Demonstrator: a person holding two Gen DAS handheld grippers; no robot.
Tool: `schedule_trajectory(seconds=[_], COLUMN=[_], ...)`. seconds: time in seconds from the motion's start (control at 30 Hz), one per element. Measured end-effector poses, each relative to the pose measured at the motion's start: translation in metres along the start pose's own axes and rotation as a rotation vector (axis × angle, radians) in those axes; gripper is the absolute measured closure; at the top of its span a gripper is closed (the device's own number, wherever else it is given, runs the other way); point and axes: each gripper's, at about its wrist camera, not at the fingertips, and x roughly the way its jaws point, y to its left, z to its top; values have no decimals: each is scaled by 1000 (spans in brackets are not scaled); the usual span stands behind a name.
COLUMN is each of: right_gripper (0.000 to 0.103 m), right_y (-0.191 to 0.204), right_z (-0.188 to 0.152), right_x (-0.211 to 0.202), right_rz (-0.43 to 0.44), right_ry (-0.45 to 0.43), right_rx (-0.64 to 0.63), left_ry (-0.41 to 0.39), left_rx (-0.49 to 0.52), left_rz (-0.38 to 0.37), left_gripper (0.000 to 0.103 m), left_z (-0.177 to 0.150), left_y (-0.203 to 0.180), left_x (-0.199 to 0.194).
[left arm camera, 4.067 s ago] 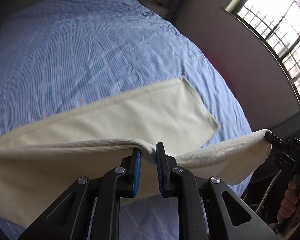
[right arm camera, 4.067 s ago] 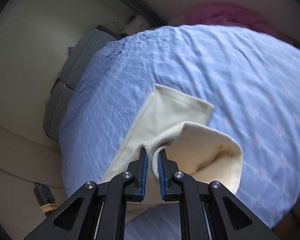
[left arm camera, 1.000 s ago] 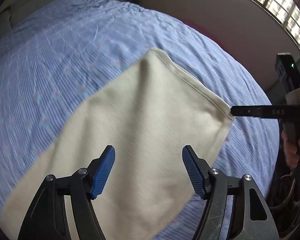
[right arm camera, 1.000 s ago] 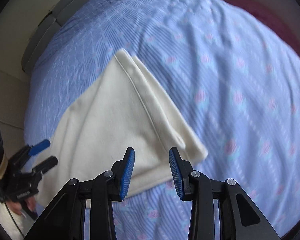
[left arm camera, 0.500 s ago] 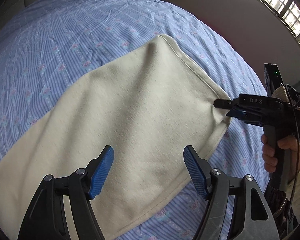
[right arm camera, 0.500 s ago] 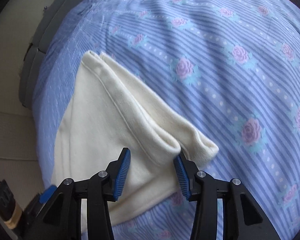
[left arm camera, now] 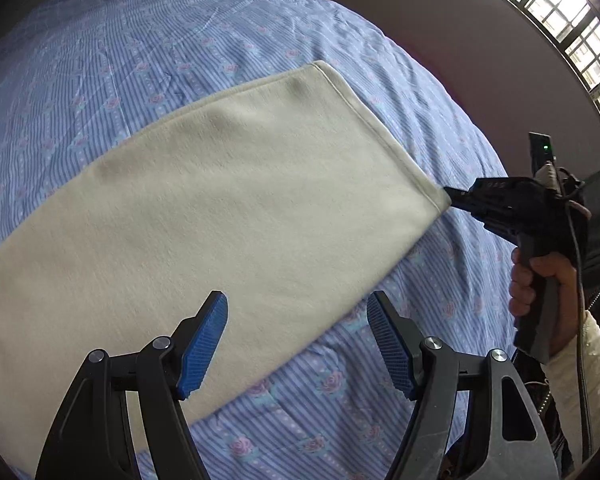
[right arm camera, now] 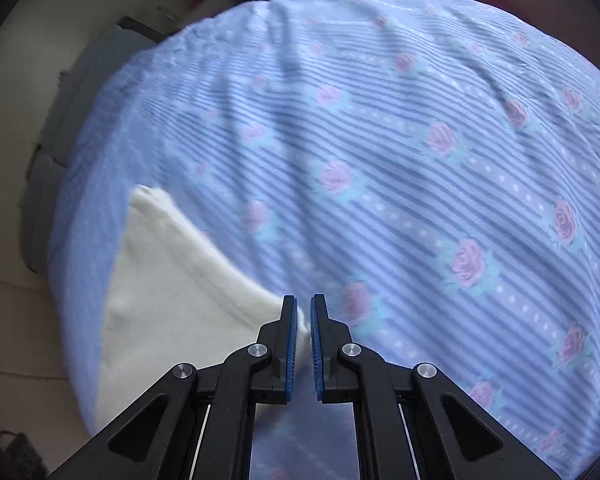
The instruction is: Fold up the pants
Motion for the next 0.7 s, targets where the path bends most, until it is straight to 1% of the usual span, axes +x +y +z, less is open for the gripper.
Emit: schedule_trajectory(seconds=[0.07, 0.1, 0.17, 0.2, 0.23, 0.3, 0.33, 0.4, 0.5, 0.6, 0.7], right_gripper=[96, 94, 83, 69, 60, 56, 56, 52, 49, 47, 47], right_y=[-5, -6, 2, 14, 20, 33, 44, 58, 85, 116, 144], right_z=[3, 2, -2, -7, -11, -27, -37, -56, -97, -136, -184], right_x=[-6, -14, -36, -49, -61, -86, -97, -114, -137, -147, -155], right_rz=[-26, -29, -26, -27, -22, -14, -11, 17, 60, 115, 160], right_ry=[6, 3, -18, -27, -33, -42, -38, -22, 13, 71, 127], right_rx=[10, 5, -48, -85, -127, -212, -258, -325, -422, -500, -593], left_ry=[3, 1, -4, -9, -17, -43, -55, -84, -124, -168, -206], left_rx=[-9, -14, -31, -47, -63, -94, -108, -143, -209, -287, -372], left_rz=[8, 14, 19, 19, 20, 31, 40, 54, 79, 108, 128], left_gripper=[32, 32, 32, 32, 32, 31, 29, 27, 25, 19, 17], left_z=[-4, -7, -12, -15, -18, -26, -31, -44, -68, -97, -134], left_y=[-3, -4, -4, -3, -2, 2, 4, 10, 26, 46, 72], left_x=[0, -2, -9, -14, -20, -38, -47, -68, -101, -135, -170])
